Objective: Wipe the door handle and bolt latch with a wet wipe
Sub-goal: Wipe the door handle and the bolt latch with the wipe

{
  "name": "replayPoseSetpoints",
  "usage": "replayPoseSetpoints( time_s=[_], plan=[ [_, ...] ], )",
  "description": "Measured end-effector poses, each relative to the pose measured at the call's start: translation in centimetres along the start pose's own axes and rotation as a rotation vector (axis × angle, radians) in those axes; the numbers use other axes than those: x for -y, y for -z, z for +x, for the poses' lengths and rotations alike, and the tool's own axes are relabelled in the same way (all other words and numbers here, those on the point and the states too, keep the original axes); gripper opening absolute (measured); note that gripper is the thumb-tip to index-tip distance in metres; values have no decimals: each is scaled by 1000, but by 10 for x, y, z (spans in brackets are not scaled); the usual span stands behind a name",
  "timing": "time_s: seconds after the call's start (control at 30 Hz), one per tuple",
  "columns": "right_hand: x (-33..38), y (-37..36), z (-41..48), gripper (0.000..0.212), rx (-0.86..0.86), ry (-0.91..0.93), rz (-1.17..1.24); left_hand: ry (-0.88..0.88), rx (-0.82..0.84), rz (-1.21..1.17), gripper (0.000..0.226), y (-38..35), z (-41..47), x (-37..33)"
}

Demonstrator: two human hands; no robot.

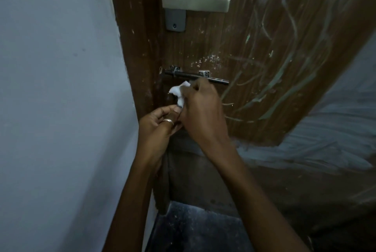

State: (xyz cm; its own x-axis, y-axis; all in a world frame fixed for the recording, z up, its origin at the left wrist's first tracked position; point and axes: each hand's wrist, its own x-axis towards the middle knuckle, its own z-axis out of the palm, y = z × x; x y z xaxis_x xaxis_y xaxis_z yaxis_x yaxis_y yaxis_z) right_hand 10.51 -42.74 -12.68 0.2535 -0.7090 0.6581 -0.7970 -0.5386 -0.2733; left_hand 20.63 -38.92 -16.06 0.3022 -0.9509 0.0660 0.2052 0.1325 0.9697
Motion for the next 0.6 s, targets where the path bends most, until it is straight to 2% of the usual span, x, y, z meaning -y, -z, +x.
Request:
replayPoseSetpoints(
  time_s=[0.1, 0.2, 0.4, 0.5, 0.6],
  plan=[
    [4, -6, -27, 34, 35, -38, -11, -2, 19, 80, 23, 4, 0, 2],
    [3, 3, -39, 29, 82, -40, 52, -6, 18, 141, 26, 6, 0, 5],
    [-8, 26, 4, 25, -184, -21, 138, 56, -28, 45, 23, 2, 6, -1],
    [-10, 11, 18, 23, -88, -7, 81, 49, -32, 34, 24, 0, 4, -3],
    [-5, -2, 2, 27, -46, -2, 30, 75, -45, -11, 46, -3, 4, -8]
  ],
)
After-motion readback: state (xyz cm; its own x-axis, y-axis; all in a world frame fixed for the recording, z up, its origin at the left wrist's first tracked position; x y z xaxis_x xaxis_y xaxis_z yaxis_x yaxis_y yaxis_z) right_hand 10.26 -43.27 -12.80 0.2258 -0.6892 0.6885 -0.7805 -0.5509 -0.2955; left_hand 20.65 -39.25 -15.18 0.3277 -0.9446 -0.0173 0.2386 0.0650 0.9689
